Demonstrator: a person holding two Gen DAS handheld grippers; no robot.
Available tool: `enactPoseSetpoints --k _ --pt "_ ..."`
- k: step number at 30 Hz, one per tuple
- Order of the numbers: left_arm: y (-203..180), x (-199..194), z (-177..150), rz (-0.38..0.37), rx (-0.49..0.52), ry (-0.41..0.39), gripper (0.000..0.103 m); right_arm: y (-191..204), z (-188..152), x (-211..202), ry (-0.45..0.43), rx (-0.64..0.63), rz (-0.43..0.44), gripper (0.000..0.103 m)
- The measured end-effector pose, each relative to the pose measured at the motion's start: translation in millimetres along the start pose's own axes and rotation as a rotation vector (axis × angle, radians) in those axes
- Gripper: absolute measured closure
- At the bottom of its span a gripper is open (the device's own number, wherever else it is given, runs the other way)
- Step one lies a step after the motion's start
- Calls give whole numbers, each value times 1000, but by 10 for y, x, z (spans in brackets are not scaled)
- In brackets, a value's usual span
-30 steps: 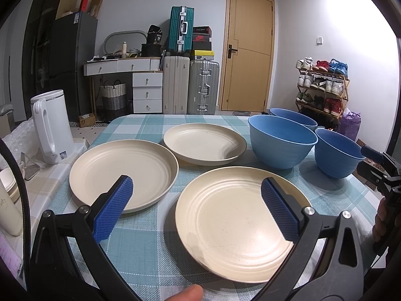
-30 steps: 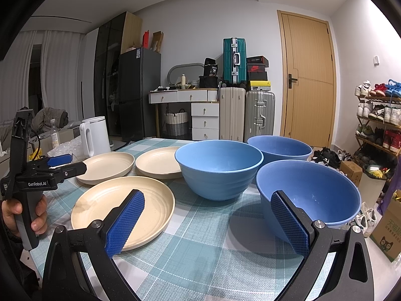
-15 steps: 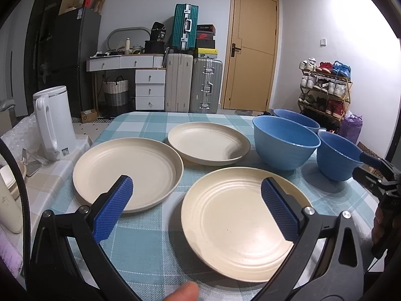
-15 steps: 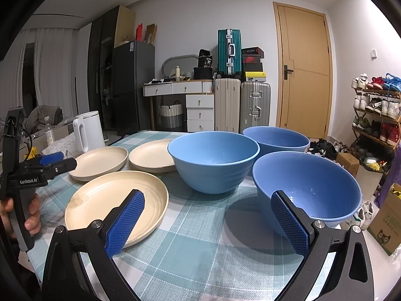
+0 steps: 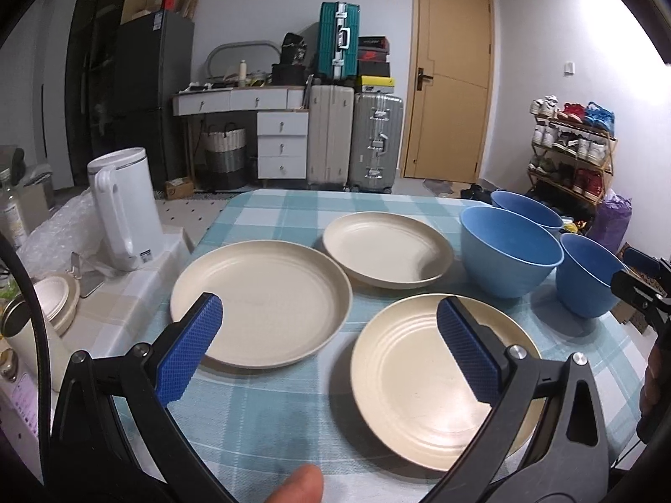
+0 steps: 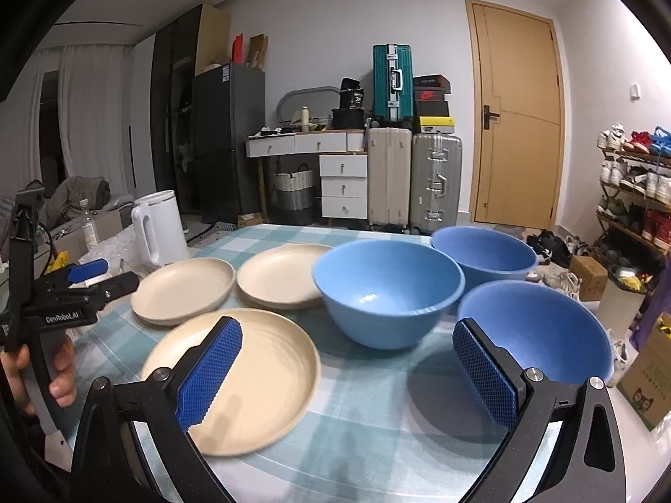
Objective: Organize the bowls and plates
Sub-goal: 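Move both tools forward toward the cream plates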
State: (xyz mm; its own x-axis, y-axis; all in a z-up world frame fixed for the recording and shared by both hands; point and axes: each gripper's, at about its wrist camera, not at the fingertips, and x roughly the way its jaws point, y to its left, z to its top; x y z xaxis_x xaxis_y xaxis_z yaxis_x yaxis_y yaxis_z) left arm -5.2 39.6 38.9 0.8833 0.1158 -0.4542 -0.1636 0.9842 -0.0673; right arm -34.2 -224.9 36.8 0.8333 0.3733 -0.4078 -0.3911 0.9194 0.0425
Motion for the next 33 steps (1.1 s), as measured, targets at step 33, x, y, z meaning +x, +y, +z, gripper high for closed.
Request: enactPoseSetpoints --k 33 --pt "960 653 42 161 -133 188 1 825 671 1166 187 -62 126 0"
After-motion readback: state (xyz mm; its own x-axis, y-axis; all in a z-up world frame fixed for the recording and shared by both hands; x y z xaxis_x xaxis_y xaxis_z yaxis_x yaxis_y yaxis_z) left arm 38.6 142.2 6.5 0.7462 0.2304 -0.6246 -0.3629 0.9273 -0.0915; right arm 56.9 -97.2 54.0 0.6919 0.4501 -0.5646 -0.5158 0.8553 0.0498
